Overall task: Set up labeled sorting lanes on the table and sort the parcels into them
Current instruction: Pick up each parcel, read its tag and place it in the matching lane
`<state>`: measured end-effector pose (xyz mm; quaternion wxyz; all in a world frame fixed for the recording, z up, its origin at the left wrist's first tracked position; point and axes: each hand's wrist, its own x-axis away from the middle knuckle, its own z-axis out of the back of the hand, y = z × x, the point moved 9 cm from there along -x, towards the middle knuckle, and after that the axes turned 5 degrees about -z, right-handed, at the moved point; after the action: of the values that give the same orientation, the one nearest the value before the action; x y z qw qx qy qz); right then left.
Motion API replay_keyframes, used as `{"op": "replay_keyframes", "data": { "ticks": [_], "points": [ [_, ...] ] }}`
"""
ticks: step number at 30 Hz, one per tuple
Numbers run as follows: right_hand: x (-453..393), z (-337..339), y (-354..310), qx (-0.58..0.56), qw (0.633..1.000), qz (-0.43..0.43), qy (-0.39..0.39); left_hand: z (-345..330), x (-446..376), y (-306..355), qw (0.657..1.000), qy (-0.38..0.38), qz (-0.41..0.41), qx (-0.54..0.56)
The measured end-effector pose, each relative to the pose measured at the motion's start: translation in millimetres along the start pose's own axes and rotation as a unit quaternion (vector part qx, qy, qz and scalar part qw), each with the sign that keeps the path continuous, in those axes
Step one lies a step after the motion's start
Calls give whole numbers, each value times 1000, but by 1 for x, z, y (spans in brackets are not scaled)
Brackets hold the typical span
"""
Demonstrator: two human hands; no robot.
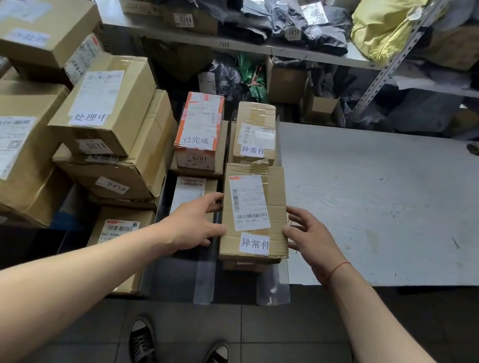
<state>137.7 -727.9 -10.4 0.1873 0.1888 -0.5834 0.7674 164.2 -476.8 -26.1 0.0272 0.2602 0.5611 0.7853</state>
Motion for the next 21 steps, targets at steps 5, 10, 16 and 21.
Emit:
{"op": "replay_keyframes", "data": {
  "ticks": [5, 10, 16, 21],
  "points": [
    [-3, -2, -4, 4, 1000, 7, -6, 0, -3, 4, 1000, 15, -8, 1],
    [-3, -4, -1, -20, 1000, -3, -8, 1, -3, 3, 1000, 13, -5, -7],
    [0, -7, -2, -18, 1000, 0, -14, 2, -1, -1, 1000, 9, -4, 6],
    [2, -7, -3, -26, 1000, 0, -13, 5, 2, -4, 1000, 8, 9, -5]
  ]
}}
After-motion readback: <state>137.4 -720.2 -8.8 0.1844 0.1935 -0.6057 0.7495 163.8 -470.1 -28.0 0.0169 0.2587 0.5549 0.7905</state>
